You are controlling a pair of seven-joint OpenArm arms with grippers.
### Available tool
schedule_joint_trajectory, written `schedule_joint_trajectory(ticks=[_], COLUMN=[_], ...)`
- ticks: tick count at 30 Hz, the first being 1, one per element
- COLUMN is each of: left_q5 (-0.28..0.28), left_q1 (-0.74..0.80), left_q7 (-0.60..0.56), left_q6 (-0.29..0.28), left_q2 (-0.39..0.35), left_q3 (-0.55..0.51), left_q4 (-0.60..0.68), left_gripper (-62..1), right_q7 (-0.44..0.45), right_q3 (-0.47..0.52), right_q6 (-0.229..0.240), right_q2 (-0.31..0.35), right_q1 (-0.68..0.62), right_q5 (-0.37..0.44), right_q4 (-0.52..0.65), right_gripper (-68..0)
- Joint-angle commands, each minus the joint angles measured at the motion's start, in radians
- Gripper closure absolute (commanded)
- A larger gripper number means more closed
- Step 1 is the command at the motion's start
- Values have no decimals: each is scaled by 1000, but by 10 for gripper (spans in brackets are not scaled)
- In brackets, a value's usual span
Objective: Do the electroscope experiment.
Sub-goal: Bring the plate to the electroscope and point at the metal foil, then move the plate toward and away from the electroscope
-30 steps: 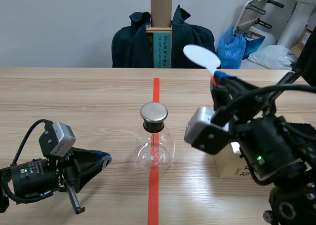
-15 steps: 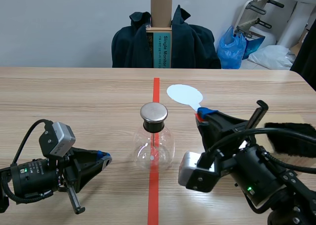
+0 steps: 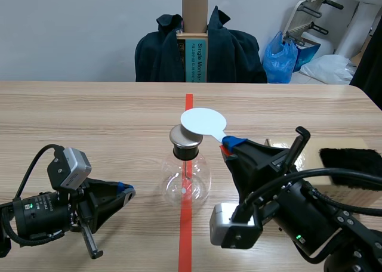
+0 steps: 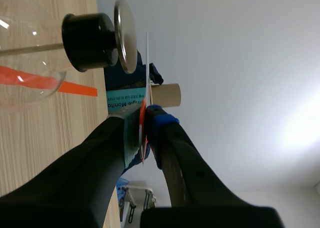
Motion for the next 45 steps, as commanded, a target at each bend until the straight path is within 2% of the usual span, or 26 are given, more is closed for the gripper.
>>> schedule_joint_trajectory(ticks=[1,7,13,25,29,36,45], left_q5=[-14,-14,-14,-14,-14,-14,-14], left_q1=[-8,-8,-8,-8,-8,-6,0], left_q7=[-10,-10,-10,-10,-10,-11,-11], left_q6=[-1,-1,-1,-1,-1,0,0], left_q2=[2,2,2,2,2,3,3], left_q3=[-5,-5,-5,-5,-5,-5,-5], left_q4=[20,20,20,20,20,20,20], left_gripper=[-27,-27,-27,-27,-27,-27,-27], right_q7=[21,82,103,101,67,-31,-220], right_q3=[8,8,8,10,10,10,10], right_q6=[-12,-15,-15,-19,-27,-88,-87], right_q2=[14,13,13,13,14,14,14], right_q1=[17,18,18,18,18,18,17], right_q5=[0,-17,-37,-68,-93,-108,-107], right_q4=[12,12,12,12,12,12,12], right_gripper=[-8,-8,-8,-8,-8,-8,-8])
